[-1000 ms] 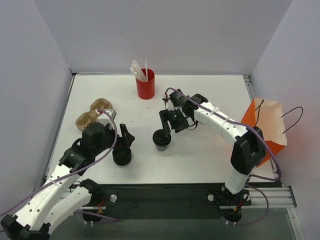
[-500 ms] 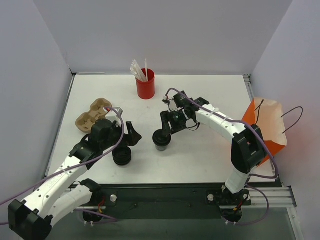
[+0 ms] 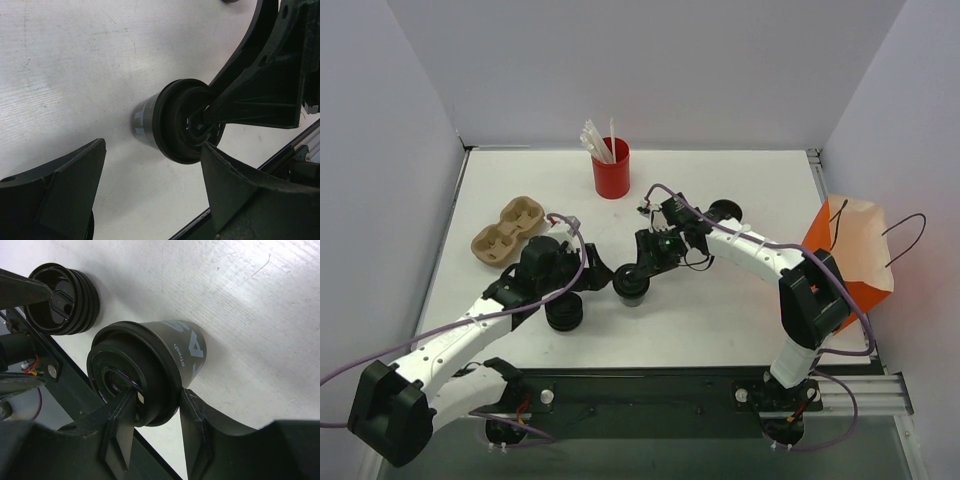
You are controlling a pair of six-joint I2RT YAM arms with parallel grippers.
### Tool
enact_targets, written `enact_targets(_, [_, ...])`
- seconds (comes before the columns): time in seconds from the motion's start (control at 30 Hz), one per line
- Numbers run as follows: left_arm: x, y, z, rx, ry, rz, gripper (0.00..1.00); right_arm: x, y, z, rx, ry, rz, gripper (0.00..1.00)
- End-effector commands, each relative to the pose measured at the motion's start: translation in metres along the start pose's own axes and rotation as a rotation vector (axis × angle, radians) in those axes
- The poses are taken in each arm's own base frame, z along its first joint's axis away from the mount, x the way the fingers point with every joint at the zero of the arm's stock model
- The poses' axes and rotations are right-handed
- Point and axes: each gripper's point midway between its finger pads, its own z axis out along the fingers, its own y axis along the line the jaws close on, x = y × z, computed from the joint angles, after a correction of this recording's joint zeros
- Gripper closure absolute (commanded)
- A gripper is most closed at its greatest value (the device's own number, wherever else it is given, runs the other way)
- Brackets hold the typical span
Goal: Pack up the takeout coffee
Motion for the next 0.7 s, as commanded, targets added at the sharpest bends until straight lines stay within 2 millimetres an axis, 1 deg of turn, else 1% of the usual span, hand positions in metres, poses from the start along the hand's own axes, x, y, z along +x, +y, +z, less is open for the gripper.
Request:
enact_targets(0.0, [-0.015,-0.022,0.009,0.114,-0.075,0.022,0.14,0.017,-0.003,0.005,0.047,0.028,0.005,0.68])
enact_targets(0.13, [-0.006,-0.023,0.016,0.135,-0.059,0.031,0.14,0.017,-0.002,0.007,0.049,0.019,0.009,0.68])
enact_targets(0.33, [0.008,-0.014,0.035,0.119,-0.016,0.034,0.16,0.018,-0.001,0.006,0.042,0.01,0.013,0.68])
enact_targets(0.47, [0.019,-0.007,0.045,0.095,0.016,0.031,0.23,0.021,-0.003,0.008,0.044,0.017,0.014,0.69])
enact_targets(0.5, [0.022,-0.002,0.048,0.077,0.02,0.028,0.25,0.021,-0.004,0.008,0.046,0.017,0.019,0.69])
enact_targets(0.6, [0.029,0.003,0.052,0.057,0.035,0.033,0.32,0.02,-0.006,0.008,0.047,0.01,0.024,0.69])
enact_targets(0.67, [0.032,0.008,0.054,0.037,0.04,0.032,0.33,0.017,-0.005,0.006,0.046,0.002,0.026,0.69])
